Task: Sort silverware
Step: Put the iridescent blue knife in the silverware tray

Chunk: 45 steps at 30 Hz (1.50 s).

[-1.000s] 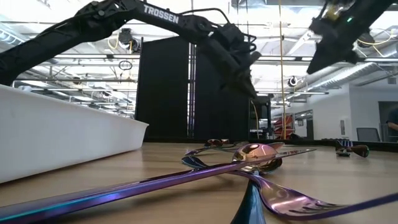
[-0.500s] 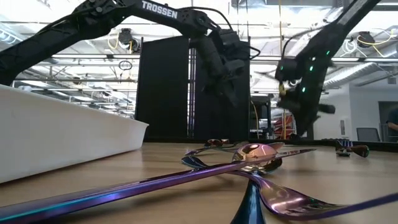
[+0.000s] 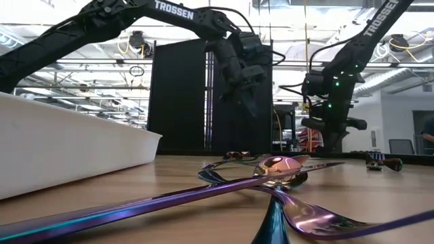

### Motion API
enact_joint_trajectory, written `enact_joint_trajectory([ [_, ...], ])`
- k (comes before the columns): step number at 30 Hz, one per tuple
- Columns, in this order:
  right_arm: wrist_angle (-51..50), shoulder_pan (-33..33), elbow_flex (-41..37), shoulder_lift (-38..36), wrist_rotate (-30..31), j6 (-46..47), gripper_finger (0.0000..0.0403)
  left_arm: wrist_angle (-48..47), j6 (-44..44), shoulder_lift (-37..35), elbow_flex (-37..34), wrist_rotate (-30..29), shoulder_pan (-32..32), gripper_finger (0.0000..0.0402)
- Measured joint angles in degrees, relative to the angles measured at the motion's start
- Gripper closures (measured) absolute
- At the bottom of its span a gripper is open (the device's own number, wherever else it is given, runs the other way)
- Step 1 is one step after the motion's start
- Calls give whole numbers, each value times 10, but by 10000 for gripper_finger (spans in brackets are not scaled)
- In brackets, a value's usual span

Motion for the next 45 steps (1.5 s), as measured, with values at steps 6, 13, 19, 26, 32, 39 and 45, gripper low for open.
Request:
enact_joint_trajectory([
  [6, 4, 0, 0, 5, 25, 4, 403, 1, -1, 0, 0, -10, 0, 223],
  [13, 3, 2, 0, 5, 25, 3, 403, 0, -3, 0, 0, -10, 0, 223],
  [19, 1, 2, 0, 5, 25, -1, 403, -1, -17, 0, 0, -10, -1, 223],
  [26, -4, 11, 0, 16, 34, -19, 403, -1, -18, 0, 0, -10, -5, 223],
  [32, -4, 22, 0, 31, 63, -21, 403, -1, -17, 0, 0, -10, -7, 223],
  [39, -2, 26, 1, 35, 70, -21, 403, -1, -17, 0, 0, -10, -7, 223],
  [45, 12, 38, 2, 55, 97, -26, 402, -1, -17, 0, 0, -10, -7, 223],
])
